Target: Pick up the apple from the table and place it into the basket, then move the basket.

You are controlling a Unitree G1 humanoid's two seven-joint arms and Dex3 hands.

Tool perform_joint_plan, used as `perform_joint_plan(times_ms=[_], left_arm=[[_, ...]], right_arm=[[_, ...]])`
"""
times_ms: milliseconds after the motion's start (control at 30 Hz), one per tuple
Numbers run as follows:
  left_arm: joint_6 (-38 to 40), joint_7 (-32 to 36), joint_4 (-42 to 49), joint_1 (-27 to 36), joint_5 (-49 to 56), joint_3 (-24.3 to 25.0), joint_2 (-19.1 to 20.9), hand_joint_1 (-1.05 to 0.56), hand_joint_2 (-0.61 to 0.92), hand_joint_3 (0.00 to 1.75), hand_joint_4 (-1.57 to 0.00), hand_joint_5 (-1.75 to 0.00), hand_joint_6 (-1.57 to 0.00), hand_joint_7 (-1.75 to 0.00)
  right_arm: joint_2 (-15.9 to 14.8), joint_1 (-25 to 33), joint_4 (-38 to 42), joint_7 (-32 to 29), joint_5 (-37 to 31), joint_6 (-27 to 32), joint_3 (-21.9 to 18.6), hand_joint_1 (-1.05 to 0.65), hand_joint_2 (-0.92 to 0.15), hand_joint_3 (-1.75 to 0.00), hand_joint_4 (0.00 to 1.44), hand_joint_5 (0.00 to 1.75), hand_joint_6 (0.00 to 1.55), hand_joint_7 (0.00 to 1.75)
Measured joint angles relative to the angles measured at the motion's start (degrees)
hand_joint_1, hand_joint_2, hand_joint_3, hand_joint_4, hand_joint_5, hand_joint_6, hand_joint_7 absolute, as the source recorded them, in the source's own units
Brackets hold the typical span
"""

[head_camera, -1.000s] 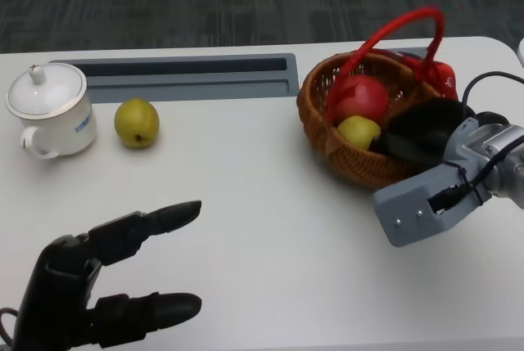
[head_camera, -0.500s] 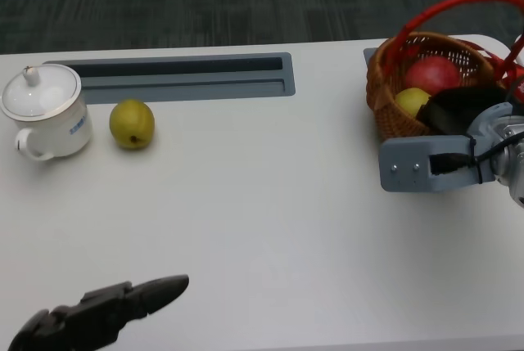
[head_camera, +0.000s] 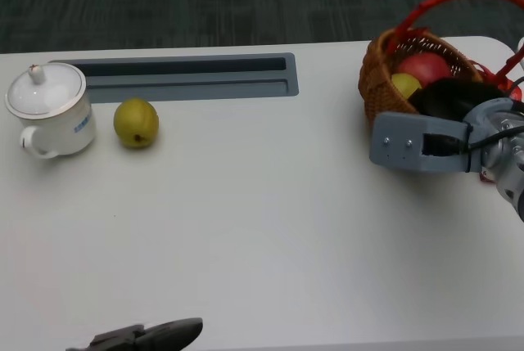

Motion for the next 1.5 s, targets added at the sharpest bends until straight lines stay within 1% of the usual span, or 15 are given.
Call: perform_joint_plan(times_ms=[100,200,267,333,400,567,700,867,1067,1200,1300,1400,1500], left_arm=[[1.2,-0.01,0.54,-2.12,0.0,-0.33,0.83,-0.47,0.71,0.0,-0.91,0.0,-0.83,0.0],[1.68,-0.01,1.27,-4.07,0.01,-0.73,1.42,-0.47,0.71,0.0,-0.91,0.0,-0.84,-0.01],[1.92,-0.01,1.69,-5.06,0.03,-0.99,1.61,-0.46,0.7,0.0,-0.91,0.0,-0.84,-0.01],[2.04,-0.02,2.26,-5.76,-0.01,-1.34,1.81,-0.46,0.7,0.0,-0.91,0.0,-0.84,-0.01],[2.04,-0.03,2.87,-6.09,-0.09,-1.79,2.04,-0.46,0.7,0.0,-0.91,0.0,-0.84,0.0],[2.03,-0.04,3.33,-7.09,-0.17,-2.89,2.3,-0.47,0.7,0.0,-0.9,0.0,-0.84,0.0],[1.98,-0.04,3.63,-7.68,-0.65,-3.51,2.35,-0.47,0.7,0.0,-0.9,0.0,-0.85,-0.01],[1.55,-0.04,4.22,-8.01,-1.13,-4.02,2.34,-0.47,0.71,0.0,-0.91,0.0,-0.85,-0.01],[1.3,-0.04,5.12,-8.74,-1.34,-4.26,2.33,-0.47,0.71,0.0,-0.91,-0.01,-0.86,-0.01],[0.91,-0.06,6.08,-10.33,-1.75,-4.36,2.36,-0.46,0.71,0.0,-0.92,-0.01,-0.86,0.0],[0.49,-0.07,7.17,-11.49,-2.12,-4.39,2.39,-0.46,0.71,0.0,-0.92,-0.01,-0.86,-0.01],[-0.05,-0.08,8.12,-12.77,-2.1,-4.36,2.39,-0.48,0.72,0.0,-0.93,-0.01,-0.87,-0.01],[-0.15,-0.09,8.82,-14.65,-2.11,-4.34,2.42,-0.49,0.72,0.0,-0.94,-0.01,-0.88,-0.01]], right_arm=[[-0.02,0.0,-0.03,-0.01,-0.06,-0.76,-0.18,-0.58,-0.74,-0.01,0.56,0.0,0.52,0.0],[-0.14,-0.01,-0.16,0.21,0.56,-1.88,-1.11,-0.74,-0.76,-0.01,0.48,0.0,0.45,0.0],[-0.35,-0.09,-0.35,1.08,1.71,-2.58,-2.42,-0.85,-0.76,-0.01,0.39,0.0,0.37,0.0],[-0.63,-0.37,-0.65,2.49,2.84,-2.89,-3.59,-0.9,-0.77,0.0,0.32,0.0,0.31,0.0],[-1.06,-0.79,-0.86,3.59,3.11,-2.89,-3.86,-0.91,-0.76,0.0,0.29,0.0,0.28,0.0],[-2.2,-1.23,-0.91,4.82,1.76,-2.76,-2.34,-0.98,-0.8,-0.01,0.23,0.0,0.23,0.0],[-2.47,-1.23,-0.91,5.65,1.07,-2.6,-1.7,-1.02,-0.83,-0.01,0.19,0.0,0.19,0.0],[-2.78,-1.24,-0.92,5.75,1.25,-2.53,-2.11,-0.96,-0.82,0.0,0.2,0.01,0.17,0.0],[-4.81,-1.22,-1.05,4.96,3.43,-4.51,-4.52,-0.92,-0.8,0.0,0.24,0.01,0.2,0.01],[-6.8,-1.11,-1.15,4.15,4.72,-6.81,-5.55,-0.99,-0.81,-0.01,0.28,0.02,0.22,0.01],[-8.13,-0.56,-1.25,3.64,5.77,-8.82,-6.63,-1.04,-0.83,-0.01,0.32,0.03,0.23,0.01],[-9.13,0.47,-1.45,2.98,6.84,-11.82,-7.38,-0.98,-0.82,-0.01,0.36,0.03,0.26,0.02],[-9.99,2.31,-2.4,1.59,8.45,-17.87,-8.47,-0.92,-0.82,-0.01,0.43,0.04,0.33,0.03]])
